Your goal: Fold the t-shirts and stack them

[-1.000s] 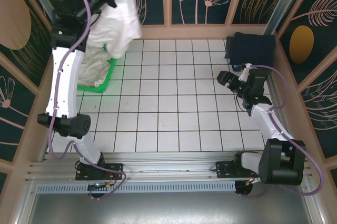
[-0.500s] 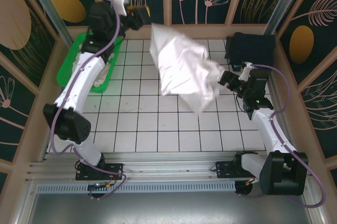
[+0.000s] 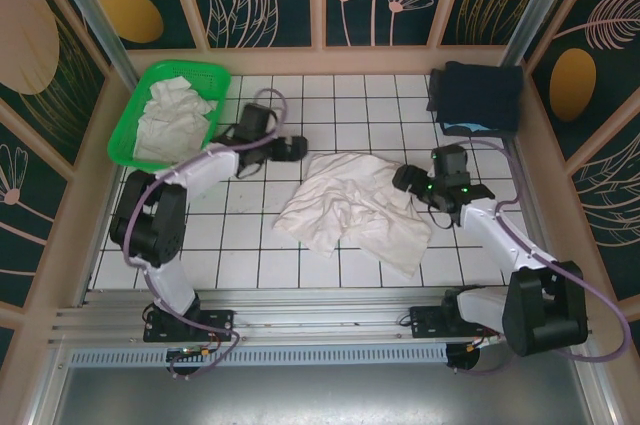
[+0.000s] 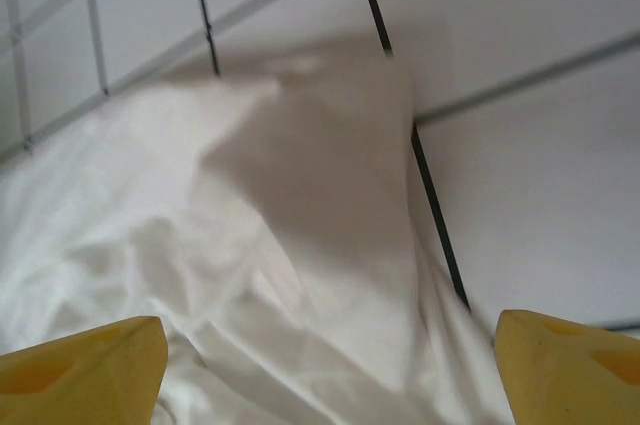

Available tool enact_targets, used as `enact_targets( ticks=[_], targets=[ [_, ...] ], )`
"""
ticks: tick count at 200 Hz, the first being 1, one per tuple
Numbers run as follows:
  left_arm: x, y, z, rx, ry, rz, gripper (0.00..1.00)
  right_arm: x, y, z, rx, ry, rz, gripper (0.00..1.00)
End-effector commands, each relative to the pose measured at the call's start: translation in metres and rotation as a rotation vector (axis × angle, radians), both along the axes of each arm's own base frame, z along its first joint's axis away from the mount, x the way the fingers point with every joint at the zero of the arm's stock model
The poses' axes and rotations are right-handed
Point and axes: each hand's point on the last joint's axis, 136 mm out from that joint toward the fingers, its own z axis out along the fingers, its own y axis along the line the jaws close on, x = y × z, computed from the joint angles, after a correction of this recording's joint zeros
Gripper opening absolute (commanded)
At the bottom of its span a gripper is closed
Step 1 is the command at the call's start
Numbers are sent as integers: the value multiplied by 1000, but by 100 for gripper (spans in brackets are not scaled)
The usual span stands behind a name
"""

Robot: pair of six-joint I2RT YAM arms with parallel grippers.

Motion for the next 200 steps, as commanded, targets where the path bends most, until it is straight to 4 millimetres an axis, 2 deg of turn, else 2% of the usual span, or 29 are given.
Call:
enact_targets(
  ticks=[1,5,22,42,45,58,74,95,109,110,117,121,141,156,166,168,172,200],
  targets=[
    [-59,-45,-17,56,-19,-222,99,-18,-7,-20,-43,86,-89,83],
    [-70,-53,-10,46,-39,-257,99,-18,-4,-24,-33,88,-80,82],
    [-107,-84,-20,33,-29,-377,98,-14,7,-33,2,94,-48,81],
    [-135,-105,-30,-8,-5,-485,87,3,15,-36,-12,68,-11,80],
    [-137,-105,-43,7,22,-488,86,7,15,-36,-18,64,-12,81],
    [-143,-104,-64,40,68,-508,81,22,13,-40,-62,63,-16,80],
    [-143,-97,-82,96,106,-506,56,42,19,-41,-81,49,9,74],
    [-142,-91,-78,113,80,-494,20,60,19,-45,-115,45,6,56],
    [-134,-87,-59,109,31,-464,1,68,14,-43,-154,44,-4,40],
    [-136,-84,-62,115,38,-461,0,69,14,-42,-156,44,-5,39],
    [-134,-76,-61,119,41,-435,0,72,11,-39,-179,40,-12,29],
    [-129,-72,-47,101,15,-412,0,73,9,-37,-190,37,-17,24],
    [-105,-40,-11,55,-17,-284,0,79,1,-17,-242,1,-24,0],
    [-89,-13,20,66,-76,-181,0,81,-8,8,-278,-40,-42,0],
    [-86,3,35,97,-112,-139,0,82,-11,33,-286,-86,-49,0],
    [-81,3,48,91,-138,-129,0,83,-11,39,-286,-99,-51,0],
    [-78,7,60,98,-164,-110,0,83,-12,51,-288,-123,-55,0],
    [-70,41,124,146,-285,14,0,75,-18,143,-263,-330,-73,0]
  ],
)
